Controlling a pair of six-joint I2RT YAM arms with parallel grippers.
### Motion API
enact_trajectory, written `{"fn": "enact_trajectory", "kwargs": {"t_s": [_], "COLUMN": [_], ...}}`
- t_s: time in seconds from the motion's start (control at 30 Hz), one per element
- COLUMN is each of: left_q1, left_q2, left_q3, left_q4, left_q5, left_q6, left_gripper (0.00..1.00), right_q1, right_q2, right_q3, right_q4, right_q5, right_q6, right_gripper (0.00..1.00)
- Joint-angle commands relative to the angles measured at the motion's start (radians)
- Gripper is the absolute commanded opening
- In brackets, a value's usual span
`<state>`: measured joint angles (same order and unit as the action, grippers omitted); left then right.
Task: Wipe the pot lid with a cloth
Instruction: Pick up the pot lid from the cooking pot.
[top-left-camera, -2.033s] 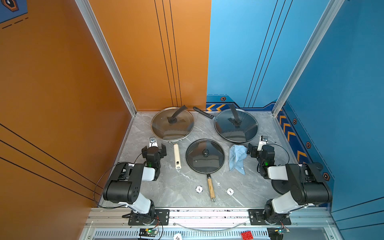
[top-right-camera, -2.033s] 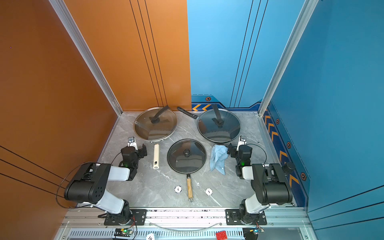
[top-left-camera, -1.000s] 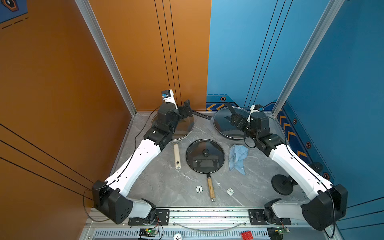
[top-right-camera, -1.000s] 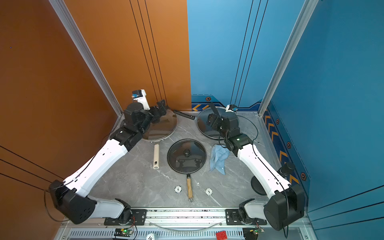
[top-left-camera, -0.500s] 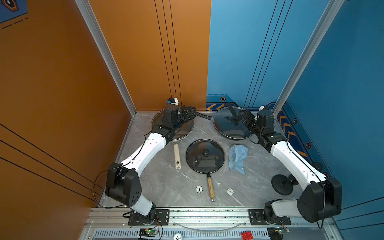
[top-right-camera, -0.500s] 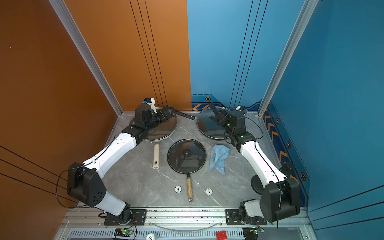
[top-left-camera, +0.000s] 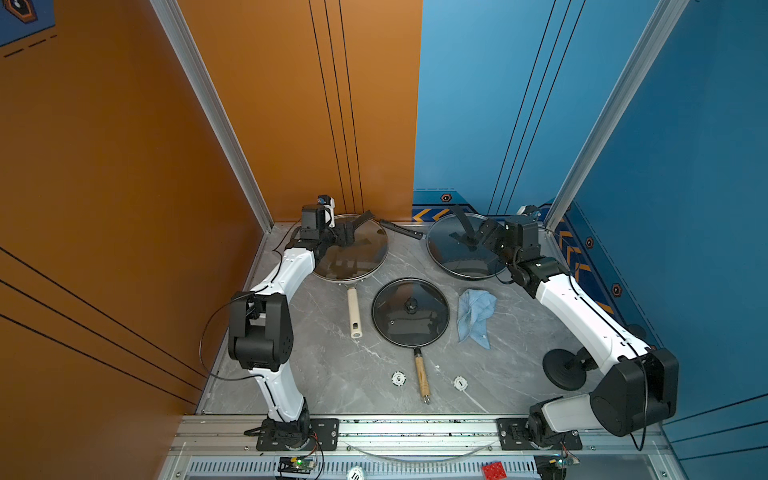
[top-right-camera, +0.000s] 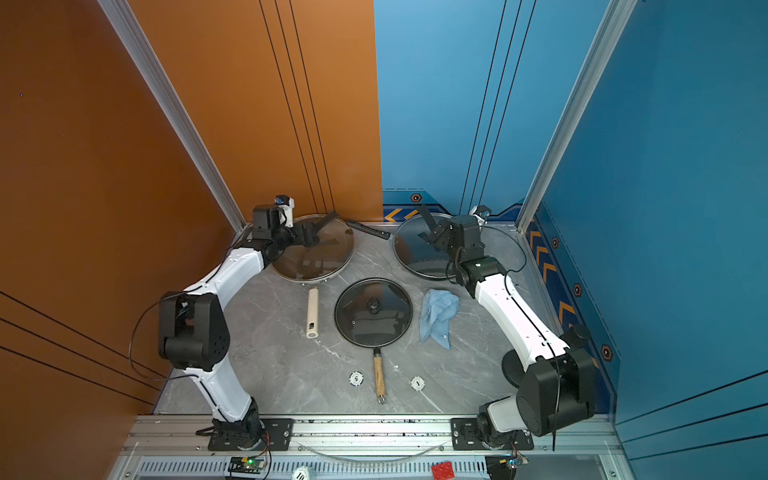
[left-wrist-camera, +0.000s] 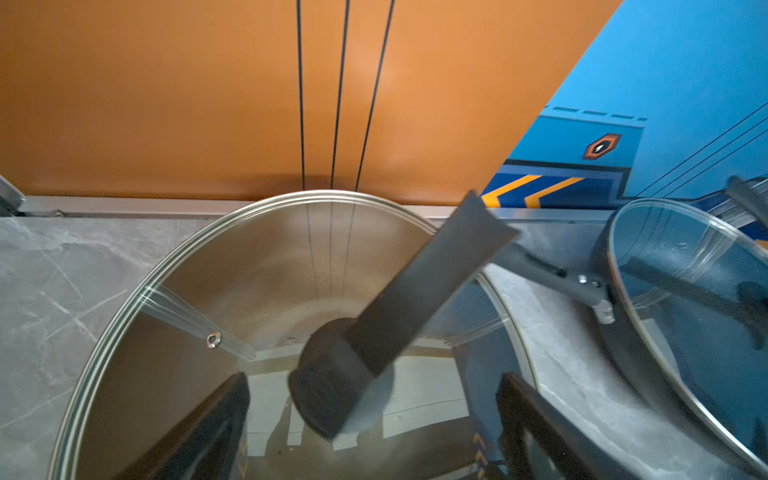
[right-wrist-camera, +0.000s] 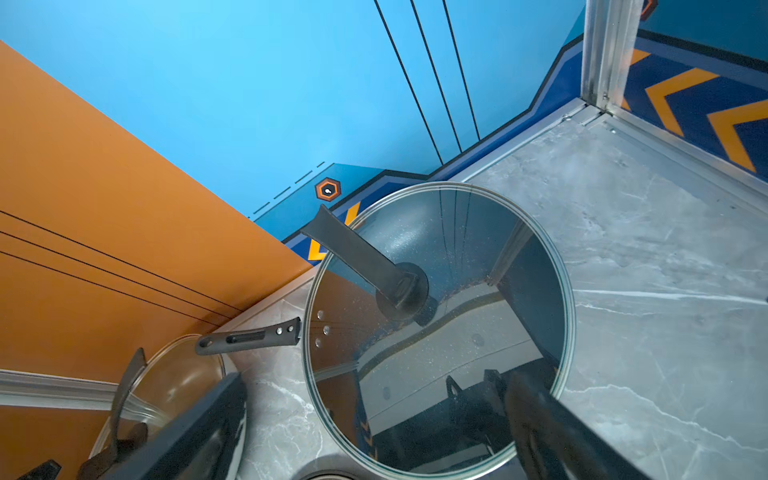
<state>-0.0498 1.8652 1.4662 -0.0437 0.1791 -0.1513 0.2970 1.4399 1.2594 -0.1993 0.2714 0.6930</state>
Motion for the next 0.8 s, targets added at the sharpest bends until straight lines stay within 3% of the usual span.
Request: {"fn": "enact_trajectory", "kwargs": {"t_s": [0.0, 0.27, 0.5, 0.63, 0.77], "left_q1": [0.033, 0.032, 0.034, 0.047, 0.050], "left_q2": [0.075, 0.209, 0.267, 0.261, 0.230], "left_q3": [0.077, 0.146, 0.136, 0.094, 0.030], "left_q4": [0.060, 0.059, 0.059, 0.050, 0.052], "left_q5": [0.186, 0.299, 0.302, 0.282, 0.240], "left_q6": [0.085, 0.178, 0.200, 0.229, 0.259], "left_gripper": [0.94, 0.95, 0.93, 0.87, 0.76], "right_q1": [0.051, 0.143, 0.188, 0.204, 0.212], "right_q2": [0.034, 0.102, 0.120, 0.117, 0.114], "right_q3": [0.062, 0.108, 0.129, 0.123, 0.105], "right_q4": [-0.083, -0.153, -0.232, -0.269, -0.281], "right_q5": [0.124, 0.284, 0.392, 0.434, 0.464], "right_q6": [-0.037, -0.020, 0.038, 0.068, 0.095], "right_gripper": [1.00, 0.99, 0.99, 0.99, 0.99]}}
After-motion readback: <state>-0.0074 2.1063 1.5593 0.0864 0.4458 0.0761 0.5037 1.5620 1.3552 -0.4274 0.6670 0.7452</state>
